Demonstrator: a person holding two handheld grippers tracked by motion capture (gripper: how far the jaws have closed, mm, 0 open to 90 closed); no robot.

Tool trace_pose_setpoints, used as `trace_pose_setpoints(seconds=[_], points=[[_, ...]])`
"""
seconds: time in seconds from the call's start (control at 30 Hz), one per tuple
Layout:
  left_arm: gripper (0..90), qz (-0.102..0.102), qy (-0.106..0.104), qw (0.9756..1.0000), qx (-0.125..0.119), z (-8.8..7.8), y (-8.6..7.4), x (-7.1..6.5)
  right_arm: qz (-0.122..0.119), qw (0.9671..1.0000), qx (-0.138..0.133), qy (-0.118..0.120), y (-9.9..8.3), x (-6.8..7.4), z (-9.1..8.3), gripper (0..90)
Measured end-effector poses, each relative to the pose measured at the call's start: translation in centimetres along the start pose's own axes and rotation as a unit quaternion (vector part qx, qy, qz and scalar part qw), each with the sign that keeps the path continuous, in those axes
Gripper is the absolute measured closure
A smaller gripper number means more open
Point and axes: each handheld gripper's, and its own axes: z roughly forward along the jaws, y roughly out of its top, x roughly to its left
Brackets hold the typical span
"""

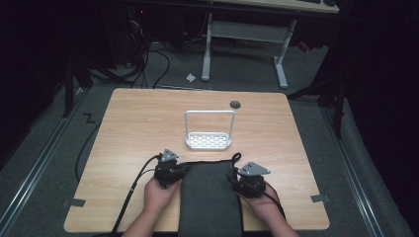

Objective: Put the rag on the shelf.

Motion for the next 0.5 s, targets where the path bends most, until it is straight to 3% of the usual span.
trace_pose_setpoints(seconds=[0.13, 0.23, 0.3, 0.37, 0.5], points=[[77.9, -0.020, -0.017, 0.9997, 0.001, 0.0, 0.0, 0.5, 0.016, 0.9998, 0.013, -0.006, 1.6, -0.9, 1.8, 48.2], [77.8, -0.014, -0.014, 0.9998, 0.001, 0.0, 0.0, 0.4, 0.030, 0.9991, 0.031, -0.004, 2.2, -1.4, 3.2, 41.8], [77.5, -0.012, -0.012, 0.9999, 0.002, 0.0, 0.0, 0.4, 0.025, 0.9987, 0.041, -0.016, 2.2, -1.4, 3.7, 39.2], [77.4, -0.013, -0.013, 0.9998, 0.001, 0.0, 0.0, 0.4, 0.043, 0.9975, 0.055, -0.007, 1.9, -1.6, 4.3, 35.9], [77.0, -0.012, -0.012, 0.9999, 0.002, -0.1, 0.0, 0.4, 0.058, 0.9972, 0.047, 0.002, 1.3, -1.9, 4.3, 40.1]])
